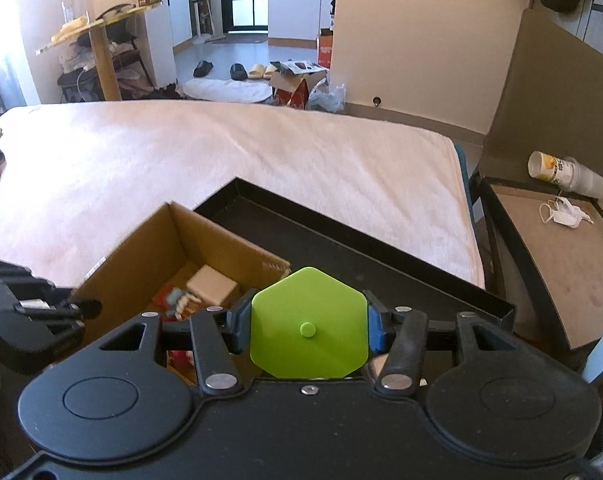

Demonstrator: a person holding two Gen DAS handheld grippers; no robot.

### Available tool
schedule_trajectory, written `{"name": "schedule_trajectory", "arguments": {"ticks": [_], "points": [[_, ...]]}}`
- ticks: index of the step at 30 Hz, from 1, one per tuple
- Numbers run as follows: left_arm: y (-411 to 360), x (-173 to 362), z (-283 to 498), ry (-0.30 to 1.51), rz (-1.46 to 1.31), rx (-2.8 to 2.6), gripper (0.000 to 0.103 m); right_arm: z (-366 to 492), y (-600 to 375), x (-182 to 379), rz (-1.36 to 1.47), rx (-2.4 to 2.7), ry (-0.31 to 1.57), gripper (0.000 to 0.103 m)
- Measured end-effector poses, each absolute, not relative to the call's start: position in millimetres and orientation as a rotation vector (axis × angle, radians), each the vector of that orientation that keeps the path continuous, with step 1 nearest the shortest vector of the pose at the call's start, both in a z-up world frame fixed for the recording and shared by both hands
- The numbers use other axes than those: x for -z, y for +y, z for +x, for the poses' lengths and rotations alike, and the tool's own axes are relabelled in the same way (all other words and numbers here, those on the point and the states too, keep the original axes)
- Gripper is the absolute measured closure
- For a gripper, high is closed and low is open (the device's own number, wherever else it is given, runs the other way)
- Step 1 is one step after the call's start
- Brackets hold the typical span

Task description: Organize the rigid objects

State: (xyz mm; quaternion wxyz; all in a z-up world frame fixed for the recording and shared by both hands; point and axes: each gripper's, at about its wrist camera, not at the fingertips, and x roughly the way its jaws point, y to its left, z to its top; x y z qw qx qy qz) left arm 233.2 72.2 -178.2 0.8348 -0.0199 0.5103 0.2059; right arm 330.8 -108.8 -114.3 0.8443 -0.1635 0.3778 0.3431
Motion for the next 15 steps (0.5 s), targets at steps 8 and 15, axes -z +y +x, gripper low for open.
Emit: {"name": "schedule_trajectory", "arguments": {"ticks": [8,15], "points": [[77.3,177.0,230.9,1.07,-0.073,-0.404,0.092,327.2,-90.4,108.4,-0.291,-0.761,0.804,0.051],[82.1,176.5,228.6,1.063,-0.095,-0.383,0.093,322.0,-65.7,113.4,-0.294,-0.795,0.82,0.051]]}}
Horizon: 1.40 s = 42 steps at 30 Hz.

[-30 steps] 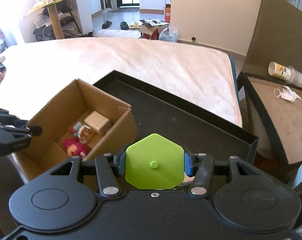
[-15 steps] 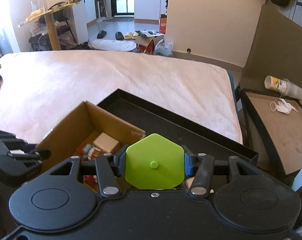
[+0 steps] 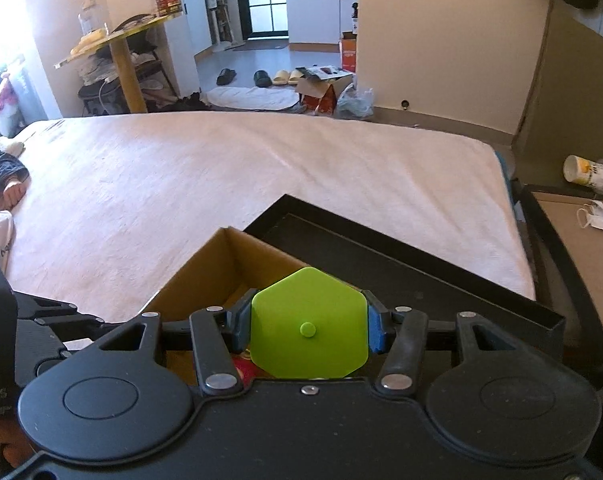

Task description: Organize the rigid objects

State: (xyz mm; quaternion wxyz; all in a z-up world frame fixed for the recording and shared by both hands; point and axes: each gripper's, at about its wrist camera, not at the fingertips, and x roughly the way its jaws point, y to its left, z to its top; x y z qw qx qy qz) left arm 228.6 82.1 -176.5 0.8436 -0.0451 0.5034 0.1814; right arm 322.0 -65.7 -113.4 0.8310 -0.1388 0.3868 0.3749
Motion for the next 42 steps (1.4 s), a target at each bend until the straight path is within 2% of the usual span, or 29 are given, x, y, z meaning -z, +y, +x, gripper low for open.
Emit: {"name": "schedule_trajectory", "arguments": {"ticks": [19,26,28,33,42], "points": [[90.1,178.3,226.8,1.057,-0.127,-0.359,0.093,312.8,-19.7,166.0,-0.399,-0.802,0.905,0.051],[89.6,179.0,226.8,1.058,-0.121,-0.358,0.093,311.6,-24.7,167.4,-0.396,-0.782,0.87,0.049],[88.5,179.0,227.0,1.059,-0.112,-0.357,0.093,313.2,-30.4,162.4,-0.369,-0.779,0.859,0.046],[87.6,178.5,227.7,1.062,-0.111,-0.362,0.093,327.1,-59.5,139.7,-0.271,-0.756,0.828,0.02],[85.2,178.1,229.2,1.068,-0.1,-0.367,0.093,347.3,-114.7,124.8,-0.19,-0.734,0.867,0.009]]}}
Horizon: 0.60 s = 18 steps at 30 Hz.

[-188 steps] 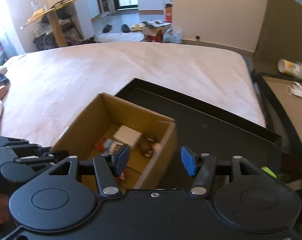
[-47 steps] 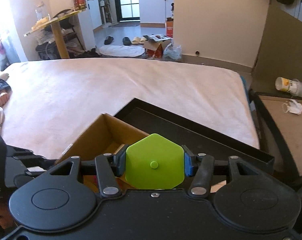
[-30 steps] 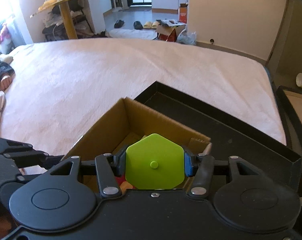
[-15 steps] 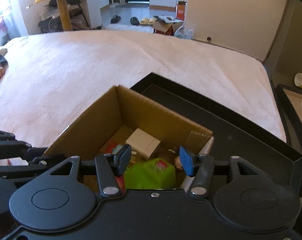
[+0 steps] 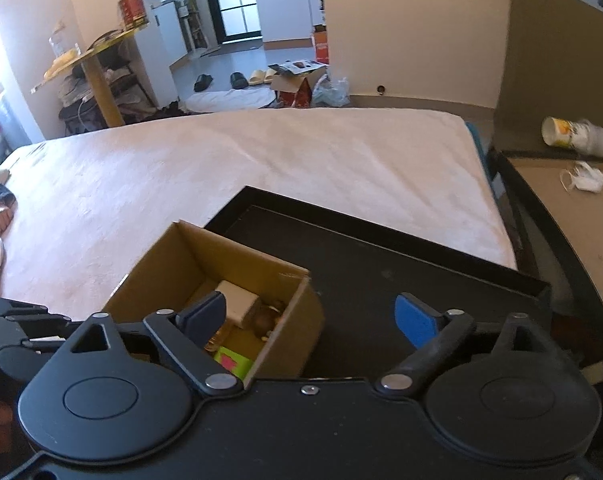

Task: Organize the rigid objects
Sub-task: 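Withdraw the open right gripper and move it over the white-blue toy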

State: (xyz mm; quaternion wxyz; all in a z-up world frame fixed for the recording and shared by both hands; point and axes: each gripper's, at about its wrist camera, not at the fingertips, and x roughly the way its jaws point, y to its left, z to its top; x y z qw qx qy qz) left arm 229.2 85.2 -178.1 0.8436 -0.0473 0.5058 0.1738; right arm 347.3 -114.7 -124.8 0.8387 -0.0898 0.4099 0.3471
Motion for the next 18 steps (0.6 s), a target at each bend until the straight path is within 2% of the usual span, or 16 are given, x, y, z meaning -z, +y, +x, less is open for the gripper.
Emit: {"name": "schedule_trajectory", "arguments": {"ticks": [10,18], "points": [[83.3,177.1,231.5,1.079,-0.089,-0.376,0.093,358.7,-147.1,133.7,-0.13,-0.694,0.893,0.007],[81.2,168.0,233.1,1.076,-0.087,-0.39,0.093,362.6,-155.2,136.8,-0.204,-0.719,0.87,0.006]]}}
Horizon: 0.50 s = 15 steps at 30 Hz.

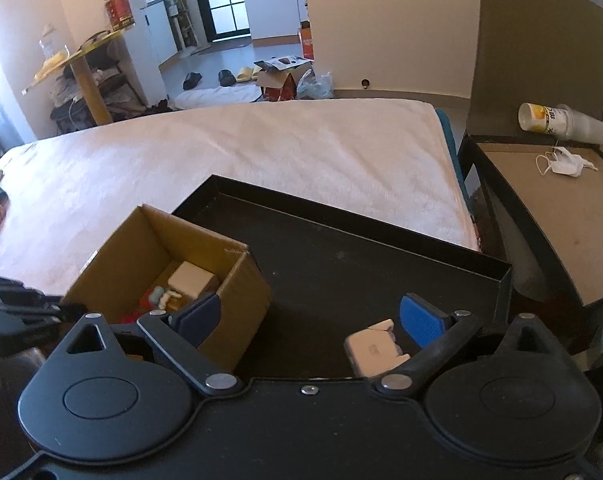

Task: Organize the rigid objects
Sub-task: 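Withdraw the open right gripper and move it over the white-blue toy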

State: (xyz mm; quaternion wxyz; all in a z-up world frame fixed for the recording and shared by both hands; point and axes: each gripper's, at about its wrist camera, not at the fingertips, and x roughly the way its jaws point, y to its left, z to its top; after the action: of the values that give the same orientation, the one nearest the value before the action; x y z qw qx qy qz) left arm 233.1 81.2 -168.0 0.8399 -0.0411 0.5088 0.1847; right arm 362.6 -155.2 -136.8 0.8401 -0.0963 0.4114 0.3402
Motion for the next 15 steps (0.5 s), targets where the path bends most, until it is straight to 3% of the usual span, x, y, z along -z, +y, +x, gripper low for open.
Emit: {"name": "schedule_trajectory", "arguments": {"ticks": [15], "points": [[78.1,163.1,235.6,1.075,-0.062,-0.404,0.096,395.2,-183.5,179.3,-0.156,-0.637,0.94,0.009]]}}
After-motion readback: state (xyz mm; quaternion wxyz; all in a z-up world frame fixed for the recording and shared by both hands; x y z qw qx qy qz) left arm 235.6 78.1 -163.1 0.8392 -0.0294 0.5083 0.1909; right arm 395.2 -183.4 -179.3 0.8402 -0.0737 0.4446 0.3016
